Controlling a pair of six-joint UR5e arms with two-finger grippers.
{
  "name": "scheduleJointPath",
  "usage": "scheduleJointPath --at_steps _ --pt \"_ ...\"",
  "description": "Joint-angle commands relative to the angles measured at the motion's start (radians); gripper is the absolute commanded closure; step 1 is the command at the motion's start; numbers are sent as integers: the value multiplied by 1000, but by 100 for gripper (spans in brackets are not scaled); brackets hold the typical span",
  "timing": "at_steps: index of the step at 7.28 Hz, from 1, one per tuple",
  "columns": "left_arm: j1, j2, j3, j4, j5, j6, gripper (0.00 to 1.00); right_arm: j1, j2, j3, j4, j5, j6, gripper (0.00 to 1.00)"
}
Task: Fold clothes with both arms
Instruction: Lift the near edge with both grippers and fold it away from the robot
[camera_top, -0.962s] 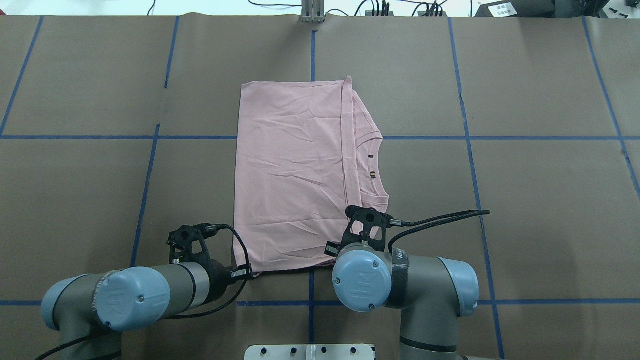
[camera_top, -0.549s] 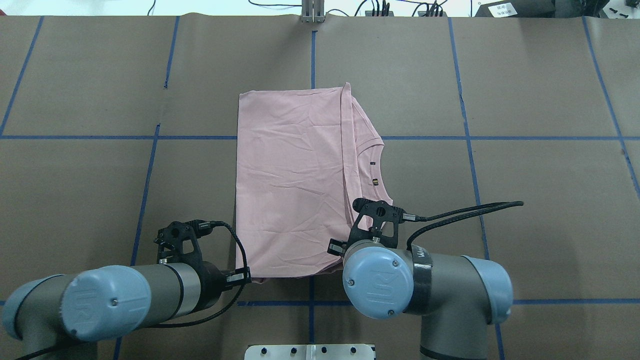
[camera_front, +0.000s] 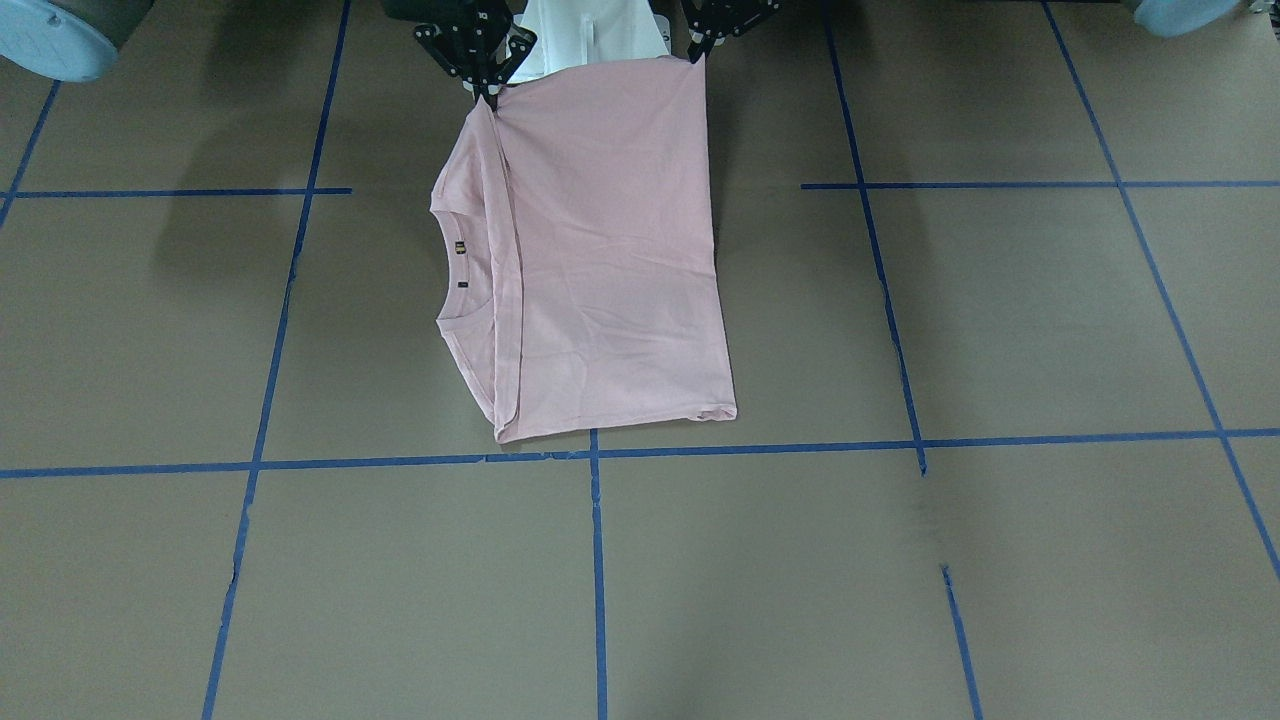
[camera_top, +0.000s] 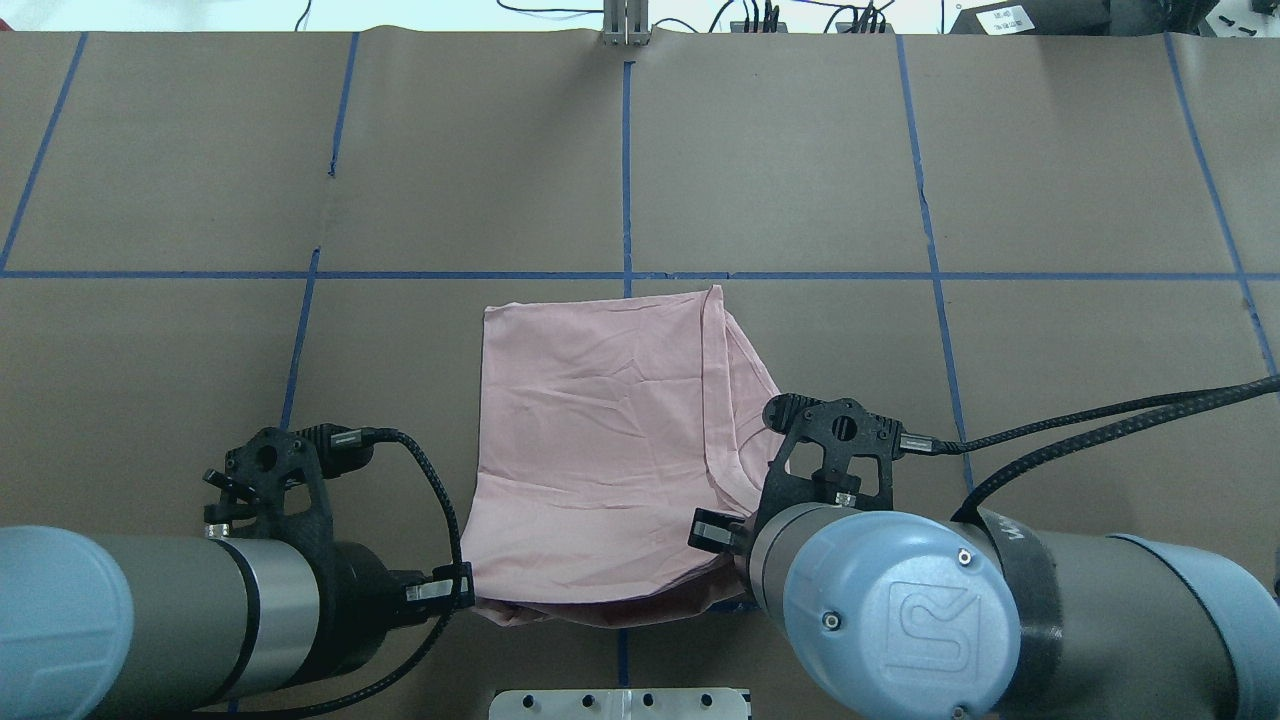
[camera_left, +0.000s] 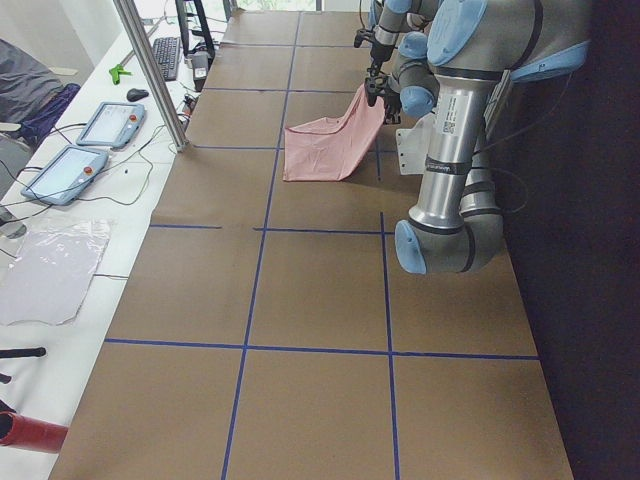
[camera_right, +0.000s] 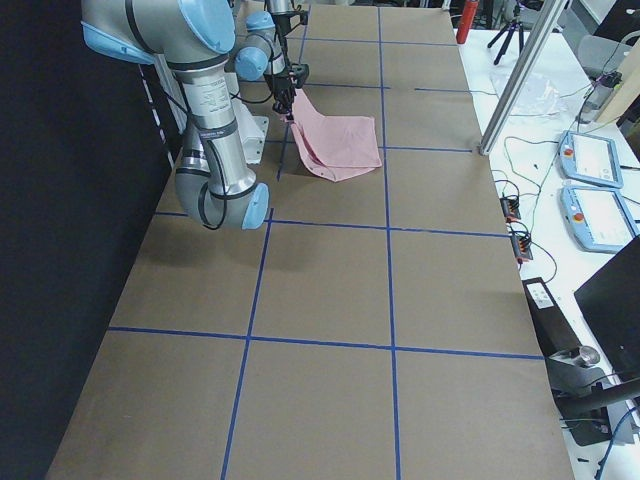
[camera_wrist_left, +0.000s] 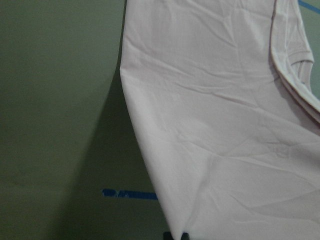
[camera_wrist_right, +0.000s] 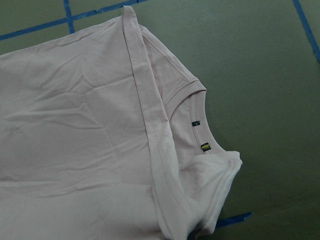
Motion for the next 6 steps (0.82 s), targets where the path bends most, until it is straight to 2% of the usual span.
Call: scheduleJointPath --at_steps 1,2,4,6 --pt "0 -40 73 25 4 47 100 -2 8 -57 -4 -4 -12 100" --pt "-38 -71 142 15 9 134 100 17 22 -100 25 -21 -92 100" --pt "-141 -113 250 -30 4 229 100 124 24 -266 204 -9 -142 100" --pt "-227 -128 400 -156 -1 271 100 192 27 -377 301 -7 -196 100"
